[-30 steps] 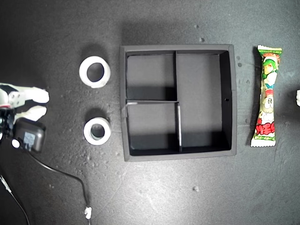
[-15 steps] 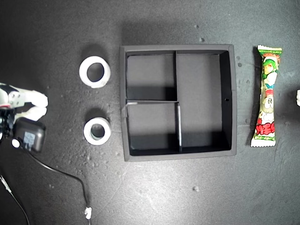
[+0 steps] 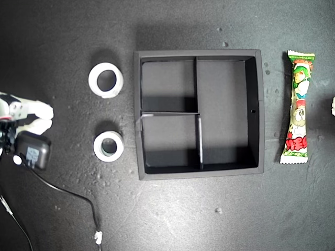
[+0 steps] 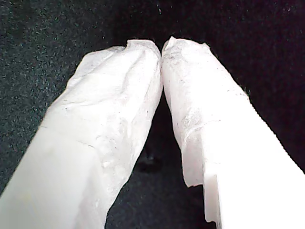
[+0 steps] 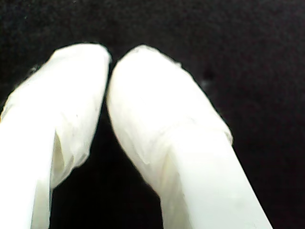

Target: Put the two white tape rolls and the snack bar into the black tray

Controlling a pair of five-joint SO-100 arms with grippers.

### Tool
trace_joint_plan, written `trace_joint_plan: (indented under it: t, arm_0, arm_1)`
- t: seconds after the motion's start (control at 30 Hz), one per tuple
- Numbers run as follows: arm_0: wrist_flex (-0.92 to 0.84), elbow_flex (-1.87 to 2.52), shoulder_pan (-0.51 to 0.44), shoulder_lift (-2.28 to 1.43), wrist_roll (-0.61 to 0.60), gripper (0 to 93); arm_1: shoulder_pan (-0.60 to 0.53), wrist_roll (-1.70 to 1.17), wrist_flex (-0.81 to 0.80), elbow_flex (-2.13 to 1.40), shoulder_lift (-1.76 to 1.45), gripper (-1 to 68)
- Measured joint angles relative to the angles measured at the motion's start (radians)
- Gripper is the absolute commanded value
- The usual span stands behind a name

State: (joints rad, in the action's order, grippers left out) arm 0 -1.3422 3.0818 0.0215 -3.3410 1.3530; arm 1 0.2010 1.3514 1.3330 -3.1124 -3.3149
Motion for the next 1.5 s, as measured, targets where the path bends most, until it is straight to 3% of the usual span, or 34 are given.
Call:
trace_joint_plan:
  t: [0.3,0.5,0.77,0.93,1.13,1.37,1.5]
  arm_0:
    - [0.0,0.0,0.0,0.0,0.006,0.1]
    - [0.064,0.0,-0.021,0.0,-0.025,0.1]
    - [0.344,0.0,-0.084,0.0,-0.287,0.0]
    - [0.446,0.0,-0.086,0.0,-0.39,8.6]
    - [0.543,-0.002,-0.06,0.0,-0.394,14.5]
    - [0.566,-0.067,0.021,0.035,-0.385,19.6]
    - [0.6,-0.124,0.06,0.222,-0.38,19.5]
  arm_1:
    - [-0.025,0.0,0.002,0.0,0.0,-0.1]
    - [-0.091,0.0,-0.091,0.0,0.005,-0.1]
    - [-0.115,0.0,-0.232,0.0,0.011,-0.2]
    - [-0.091,0.256,-0.284,0.0,0.012,-0.3]
    - [-0.063,0.537,-0.249,0.0,0.012,-0.3]
    - [-0.075,0.357,-0.225,0.0,0.012,-0.1]
    - [-0.066,0.189,-0.327,0.0,0.012,-0.1]
